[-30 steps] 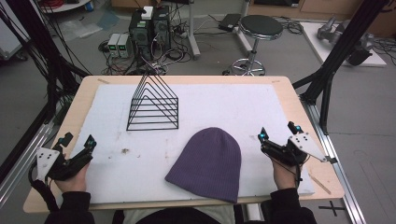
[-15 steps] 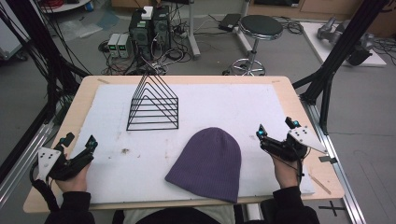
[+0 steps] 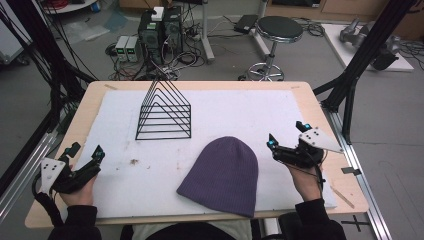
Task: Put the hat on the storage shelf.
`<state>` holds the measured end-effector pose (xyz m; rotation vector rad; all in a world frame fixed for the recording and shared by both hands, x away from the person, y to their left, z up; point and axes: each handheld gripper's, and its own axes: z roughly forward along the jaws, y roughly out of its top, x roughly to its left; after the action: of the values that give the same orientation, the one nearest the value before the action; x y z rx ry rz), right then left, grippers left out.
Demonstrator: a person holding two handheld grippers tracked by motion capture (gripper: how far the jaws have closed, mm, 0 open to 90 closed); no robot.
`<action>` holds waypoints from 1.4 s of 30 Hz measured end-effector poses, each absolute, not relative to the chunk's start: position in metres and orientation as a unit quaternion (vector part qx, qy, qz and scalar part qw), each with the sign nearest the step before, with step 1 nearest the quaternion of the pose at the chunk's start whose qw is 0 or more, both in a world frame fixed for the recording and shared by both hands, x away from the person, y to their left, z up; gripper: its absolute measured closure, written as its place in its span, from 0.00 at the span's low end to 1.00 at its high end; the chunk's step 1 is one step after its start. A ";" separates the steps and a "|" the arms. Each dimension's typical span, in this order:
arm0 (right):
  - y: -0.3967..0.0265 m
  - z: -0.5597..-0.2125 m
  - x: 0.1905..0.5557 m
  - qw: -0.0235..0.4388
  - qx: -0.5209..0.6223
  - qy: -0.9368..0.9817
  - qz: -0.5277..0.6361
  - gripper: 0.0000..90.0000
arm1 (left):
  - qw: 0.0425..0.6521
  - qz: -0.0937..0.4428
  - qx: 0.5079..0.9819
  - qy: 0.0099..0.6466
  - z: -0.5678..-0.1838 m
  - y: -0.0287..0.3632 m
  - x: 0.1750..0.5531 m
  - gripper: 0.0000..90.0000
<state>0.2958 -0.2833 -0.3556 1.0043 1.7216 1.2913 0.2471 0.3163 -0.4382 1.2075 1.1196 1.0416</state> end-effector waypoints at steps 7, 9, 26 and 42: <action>-0.264 -0.358 0.306 0.367 0.368 0.701 0.488 0.04 | 0.566 0.440 0.518 0.467 -0.438 0.315 0.247 0.28; -0.263 -0.358 0.307 0.368 0.365 0.703 0.487 0.04 | 0.566 0.439 0.520 0.465 -0.438 0.314 0.248 0.28; -0.246 -0.373 0.328 0.295 0.387 0.760 0.432 0.04 | 0.566 0.436 0.525 0.463 -0.439 0.313 0.248 0.28; -0.228 -0.394 0.339 0.235 0.426 0.797 0.358 0.04 | 0.567 0.431 0.527 0.463 -0.439 0.313 0.249 0.28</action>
<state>0.3393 -0.2277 -0.3939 1.1689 2.1872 0.9810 0.2487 0.3127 -0.4389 1.2377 1.0878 1.0139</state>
